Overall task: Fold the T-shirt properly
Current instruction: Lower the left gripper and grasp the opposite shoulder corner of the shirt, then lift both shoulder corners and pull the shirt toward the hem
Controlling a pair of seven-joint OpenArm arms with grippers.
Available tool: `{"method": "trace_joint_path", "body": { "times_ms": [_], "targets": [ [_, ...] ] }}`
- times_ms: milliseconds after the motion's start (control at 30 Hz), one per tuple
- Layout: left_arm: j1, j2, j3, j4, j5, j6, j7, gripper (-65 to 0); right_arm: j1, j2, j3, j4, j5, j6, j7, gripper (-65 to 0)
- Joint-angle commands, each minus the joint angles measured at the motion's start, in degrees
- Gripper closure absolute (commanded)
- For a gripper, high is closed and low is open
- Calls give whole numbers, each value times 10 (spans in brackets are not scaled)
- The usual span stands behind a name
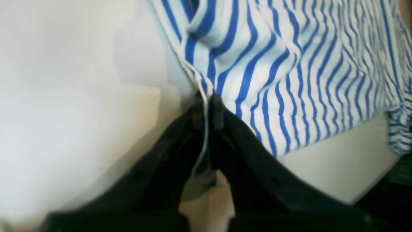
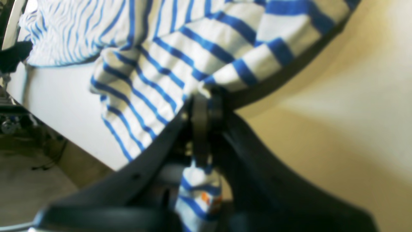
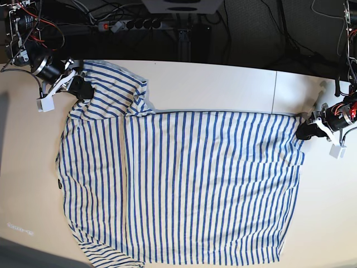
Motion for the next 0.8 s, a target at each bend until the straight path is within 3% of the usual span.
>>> {"method": "trace_joint_path", "body": {
  "times_ms": [0, 300, 533, 767],
  "targets": [
    [-3, -12, -11, 5, -14, -6, 31, 0, -9, 10, 10, -2, -25, 6, -53, 0],
    [-3, -21, -83, 49, -145, -6, 161, 0, -10, 19, 110, -1, 72, 45, -113, 0],
    [-3, -59, -83, 146, -167, -6, 165, 0, -9, 47, 123, 52, 95, 51, -126, 0],
    [-17, -72, -83, 152, -165, -6, 164, 0, 20, 86, 148, 104, 93, 51, -126, 0]
  ]
}}
